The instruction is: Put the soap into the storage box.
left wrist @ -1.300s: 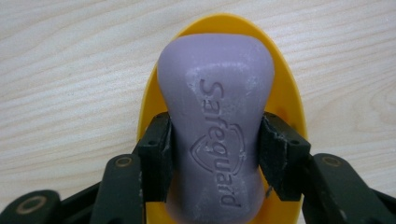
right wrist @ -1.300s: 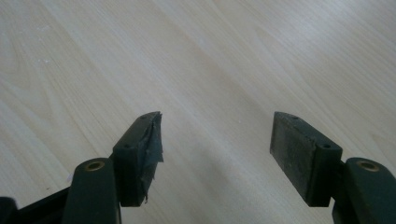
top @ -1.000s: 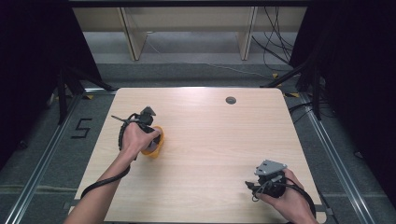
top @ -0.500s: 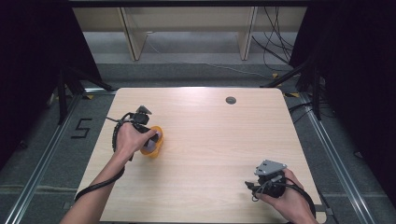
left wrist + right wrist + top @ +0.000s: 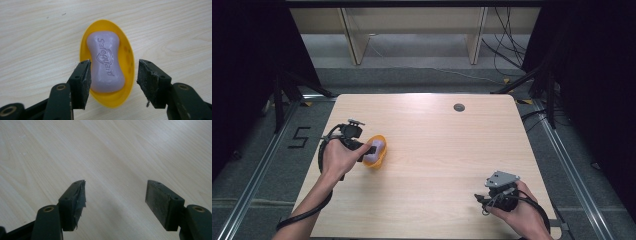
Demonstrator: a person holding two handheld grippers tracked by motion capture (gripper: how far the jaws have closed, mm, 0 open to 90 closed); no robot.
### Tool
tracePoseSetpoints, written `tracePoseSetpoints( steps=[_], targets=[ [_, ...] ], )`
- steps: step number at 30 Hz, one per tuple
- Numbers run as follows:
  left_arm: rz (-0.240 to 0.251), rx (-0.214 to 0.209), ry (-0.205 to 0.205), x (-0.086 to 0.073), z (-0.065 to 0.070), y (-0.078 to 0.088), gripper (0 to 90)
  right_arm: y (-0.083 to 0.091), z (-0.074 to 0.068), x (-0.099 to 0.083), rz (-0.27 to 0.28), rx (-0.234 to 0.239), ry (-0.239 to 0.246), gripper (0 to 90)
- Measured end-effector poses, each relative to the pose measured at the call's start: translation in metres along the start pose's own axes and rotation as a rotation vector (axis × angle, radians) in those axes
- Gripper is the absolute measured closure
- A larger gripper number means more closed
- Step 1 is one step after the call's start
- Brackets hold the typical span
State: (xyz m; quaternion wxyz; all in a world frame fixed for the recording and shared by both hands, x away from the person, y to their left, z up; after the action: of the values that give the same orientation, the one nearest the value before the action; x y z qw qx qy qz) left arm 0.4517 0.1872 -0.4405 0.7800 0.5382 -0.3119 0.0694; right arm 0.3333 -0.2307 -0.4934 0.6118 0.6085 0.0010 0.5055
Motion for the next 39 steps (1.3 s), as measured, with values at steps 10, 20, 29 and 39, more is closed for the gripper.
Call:
tracePoseSetpoints(
  steps=[10,20,29,39],
  targets=[
    [0.139,-0.031,-0.058,-0.037,0.008,0.013,45.4,0.000,0.000,0.000,0.001,-0.002,-0.013,33.0],
    [0.201,-0.061,-0.114,-0.086,0.015,0.014,45.9,-0.001,0.001,0.000,0.009,-0.005,-0.001,32.9],
    [0.252,-0.087,-0.150,-0.124,0.028,-0.002,47.0,0.000,0.001,0.000,0.005,0.002,0.002,32.8],
    [0.288,-0.109,-0.132,-0.134,0.028,-0.003,45.8,-0.001,0.002,0.000,0.014,-0.002,0.004,31.5]
  ],
)
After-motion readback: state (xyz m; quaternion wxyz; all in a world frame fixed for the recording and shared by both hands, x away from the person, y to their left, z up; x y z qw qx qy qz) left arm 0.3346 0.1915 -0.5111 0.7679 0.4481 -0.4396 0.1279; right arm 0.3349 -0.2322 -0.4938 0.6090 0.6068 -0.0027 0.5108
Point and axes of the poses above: each handheld gripper's, and its own axes: y roughly backward along the jaws, x roughly out of its top, z roughly to its right, the point moved 4 cm from there along -y, roughly forward along the jaws, and after that the axes turned 8 degrees about -x, right-handed, at the moved point
